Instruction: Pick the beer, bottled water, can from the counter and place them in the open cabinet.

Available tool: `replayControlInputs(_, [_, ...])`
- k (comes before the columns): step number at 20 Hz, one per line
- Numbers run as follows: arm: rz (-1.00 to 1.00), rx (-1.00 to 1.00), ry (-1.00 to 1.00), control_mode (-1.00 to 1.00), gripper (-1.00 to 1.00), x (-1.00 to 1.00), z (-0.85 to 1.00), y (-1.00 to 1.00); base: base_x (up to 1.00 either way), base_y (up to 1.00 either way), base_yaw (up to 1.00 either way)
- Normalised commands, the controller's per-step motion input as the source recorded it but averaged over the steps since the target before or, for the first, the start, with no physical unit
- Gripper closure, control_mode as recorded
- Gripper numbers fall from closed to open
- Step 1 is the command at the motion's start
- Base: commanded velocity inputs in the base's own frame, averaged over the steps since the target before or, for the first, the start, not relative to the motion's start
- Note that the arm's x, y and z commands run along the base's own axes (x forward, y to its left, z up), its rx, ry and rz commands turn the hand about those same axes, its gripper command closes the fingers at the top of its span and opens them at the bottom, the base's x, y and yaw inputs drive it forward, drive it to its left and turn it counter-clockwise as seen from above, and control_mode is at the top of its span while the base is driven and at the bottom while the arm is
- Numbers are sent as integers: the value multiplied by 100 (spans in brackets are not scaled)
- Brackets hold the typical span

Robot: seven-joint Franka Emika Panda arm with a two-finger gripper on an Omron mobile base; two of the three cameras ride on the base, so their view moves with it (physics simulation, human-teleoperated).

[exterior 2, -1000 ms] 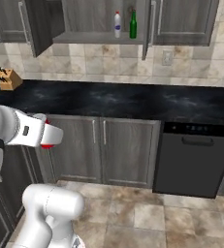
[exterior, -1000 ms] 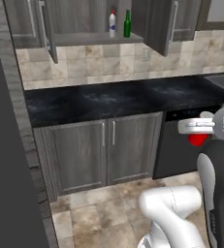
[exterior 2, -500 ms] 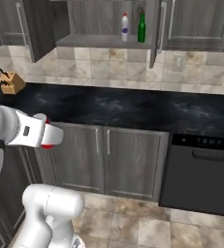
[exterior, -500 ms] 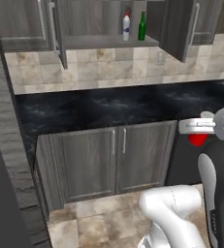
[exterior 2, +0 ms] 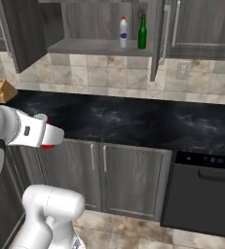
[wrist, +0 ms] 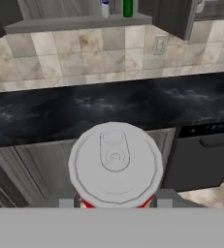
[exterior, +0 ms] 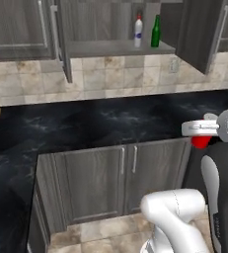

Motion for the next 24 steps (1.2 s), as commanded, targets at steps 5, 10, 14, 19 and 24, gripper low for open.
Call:
replayControlInputs(5, [0, 0, 0, 100, 100, 0, 0, 0, 61, 0, 6])
replayControlInputs(10, [0, 0, 0, 100, 100, 0, 0, 0, 62, 0, 7])
replayControlInputs(14, [0, 0, 0, 100, 100, 0, 0, 0, 57, 3, 7])
replayControlInputs(19, [0, 0, 0, 100, 100, 0, 0, 0, 50, 16, 10])
replayControlInputs(24, [0, 0, 0, 100, 100, 0, 0, 0, 41, 17, 11])
